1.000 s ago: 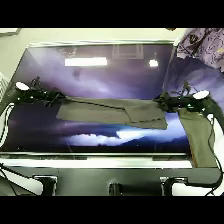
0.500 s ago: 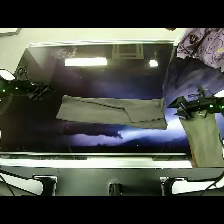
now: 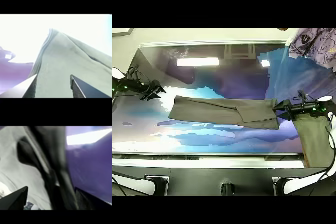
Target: Fold the clothes and pants, and hang the long-sleeved shirts on hangers.
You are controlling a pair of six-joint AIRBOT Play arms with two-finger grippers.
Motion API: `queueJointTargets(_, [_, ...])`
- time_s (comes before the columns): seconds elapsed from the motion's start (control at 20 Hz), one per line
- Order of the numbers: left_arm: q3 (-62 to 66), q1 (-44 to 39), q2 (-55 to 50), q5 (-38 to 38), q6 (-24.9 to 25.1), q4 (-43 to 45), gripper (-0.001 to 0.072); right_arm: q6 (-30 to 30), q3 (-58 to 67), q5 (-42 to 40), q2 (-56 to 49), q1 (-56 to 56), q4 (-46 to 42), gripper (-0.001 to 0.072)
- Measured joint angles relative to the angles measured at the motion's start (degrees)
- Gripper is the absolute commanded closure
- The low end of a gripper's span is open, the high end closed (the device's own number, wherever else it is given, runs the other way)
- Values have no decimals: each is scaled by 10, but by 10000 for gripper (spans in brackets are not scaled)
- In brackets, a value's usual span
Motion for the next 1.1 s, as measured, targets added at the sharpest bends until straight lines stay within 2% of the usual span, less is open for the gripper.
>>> queueJointTargets(0.05, [0, -2, 0, -1, 0, 0, 227, -3, 0, -6, -4, 8, 1, 321])
queueJointTargets(0.1, [0, -4, 0, -2, 0, 0, 227, -5, -1, -13, -8, 19, -2, 503])
queueJointTargets(0.15, [0, -7, 0, -2, 0, 0, 227, -6, -2, -19, -9, 30, -7, 634])
queueJointTargets(0.2, [0, -10, 0, -2, 0, 0, 229, -7, -1, -22, -9, 39, -9, 678])
queueJointTargets(0.3, [0, -19, -1, 2, 0, 0, 244, 0, 4, -25, 2, 51, -11, 678])
queueJointTargets(0.35, [0, -26, -2, 7, 0, -2, 307, 9, 10, -22, 13, 55, -11, 679])
queueJointTargets(0.45, [0, -47, -8, 22, 1, -17, 632, 44, 26, -15, 42, 59, -32, 679])
queueJointTargets(0.5, [0, -61, -13, 30, 1, -28, 690, 66, 39, -9, 59, 60, -48, 679])
queueJointTargets(0.8, [0, -208, -65, 112, 7, -141, 692, 183, 148, 68, 142, 63, -132, 679])
queueJointTargets(1.1, [18, -395, -137, 261, 9, -313, 692, 245, 252, 139, 188, 63, -170, 679])
